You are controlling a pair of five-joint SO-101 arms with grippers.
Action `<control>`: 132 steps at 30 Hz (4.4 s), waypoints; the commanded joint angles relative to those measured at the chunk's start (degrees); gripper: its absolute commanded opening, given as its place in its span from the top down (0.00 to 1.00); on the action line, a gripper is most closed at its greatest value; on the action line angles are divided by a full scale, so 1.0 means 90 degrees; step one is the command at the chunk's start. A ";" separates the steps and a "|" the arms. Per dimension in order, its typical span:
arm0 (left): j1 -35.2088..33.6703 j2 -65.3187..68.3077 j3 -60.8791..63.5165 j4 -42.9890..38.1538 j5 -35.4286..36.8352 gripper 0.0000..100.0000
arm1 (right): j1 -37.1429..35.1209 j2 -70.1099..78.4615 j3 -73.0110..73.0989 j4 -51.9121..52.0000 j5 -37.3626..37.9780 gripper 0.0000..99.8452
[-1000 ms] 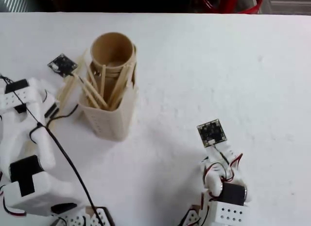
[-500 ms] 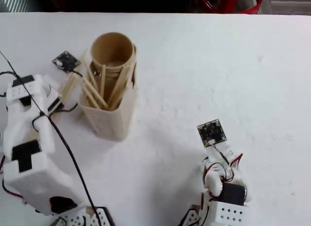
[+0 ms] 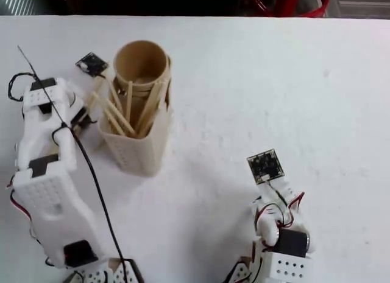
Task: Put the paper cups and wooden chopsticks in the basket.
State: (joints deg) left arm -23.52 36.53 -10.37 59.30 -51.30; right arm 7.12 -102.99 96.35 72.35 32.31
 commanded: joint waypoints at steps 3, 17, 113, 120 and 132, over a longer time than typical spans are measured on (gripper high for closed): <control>-0.0063 0.0513 -0.0684 0.0186 0.0195 0.87 | 0.0024 -0.0044 0.0059 -0.0103 0.0020 0.98; -0.0435 0.0337 -0.0635 0.1524 -0.0029 0.98 | 0.0024 -0.0044 0.0059 -0.0103 0.0020 0.98; -0.1275 -0.2359 0.2930 -0.0059 -0.0527 0.81 | 0.0024 -0.0044 0.0059 -0.0103 0.0020 0.98; -0.1294 -0.2330 0.2706 0.0088 -0.0567 0.81 | 0.0024 -0.0044 0.0059 -0.0103 0.0020 0.98; -0.1304 -0.2291 0.2735 -0.0098 -0.0567 0.81 | 0.0024 -0.0044 0.0059 -0.0103 0.0020 0.98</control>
State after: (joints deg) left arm -34.68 16.13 16.79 59.21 -56.13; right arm 7.12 -102.99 96.35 72.35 32.31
